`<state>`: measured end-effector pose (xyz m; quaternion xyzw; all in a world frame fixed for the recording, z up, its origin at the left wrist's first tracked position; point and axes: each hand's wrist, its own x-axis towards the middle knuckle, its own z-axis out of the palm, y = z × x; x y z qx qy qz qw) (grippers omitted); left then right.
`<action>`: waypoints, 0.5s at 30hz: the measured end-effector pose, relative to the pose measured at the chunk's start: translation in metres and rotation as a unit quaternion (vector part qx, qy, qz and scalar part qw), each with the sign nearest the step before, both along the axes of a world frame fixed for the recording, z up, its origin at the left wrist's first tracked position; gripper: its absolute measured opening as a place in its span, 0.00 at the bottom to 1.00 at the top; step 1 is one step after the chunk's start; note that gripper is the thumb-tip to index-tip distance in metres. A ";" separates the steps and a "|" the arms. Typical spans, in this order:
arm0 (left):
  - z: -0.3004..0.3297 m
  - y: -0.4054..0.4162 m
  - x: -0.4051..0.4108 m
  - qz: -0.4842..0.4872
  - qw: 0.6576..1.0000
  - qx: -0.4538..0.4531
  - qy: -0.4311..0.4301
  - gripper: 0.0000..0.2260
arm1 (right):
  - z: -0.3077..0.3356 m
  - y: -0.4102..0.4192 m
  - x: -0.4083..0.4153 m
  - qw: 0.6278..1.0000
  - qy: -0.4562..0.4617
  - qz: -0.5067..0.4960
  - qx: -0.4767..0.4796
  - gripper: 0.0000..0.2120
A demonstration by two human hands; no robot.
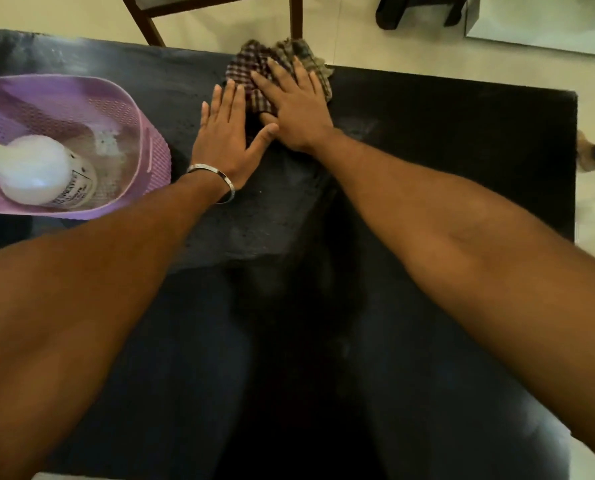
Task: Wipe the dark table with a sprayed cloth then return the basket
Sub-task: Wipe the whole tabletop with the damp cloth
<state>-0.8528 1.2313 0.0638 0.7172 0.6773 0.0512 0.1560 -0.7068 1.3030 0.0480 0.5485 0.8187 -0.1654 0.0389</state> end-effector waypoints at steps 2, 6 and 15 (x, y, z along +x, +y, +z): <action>-0.002 -0.003 0.003 0.000 1.000 0.001 0.004 0.38 | 0.000 -0.001 0.024 1.000 0.009 -0.010 -0.001 0.32; -0.005 -0.011 0.017 0.000 1.000 0.004 -0.018 0.37 | -0.001 -0.004 0.114 0.994 0.016 -0.109 0.010 0.32; -0.008 -0.022 0.037 -0.006 1.000 -0.001 -0.001 0.39 | 0.005 -0.052 0.345 0.940 -0.045 -0.337 0.024 0.32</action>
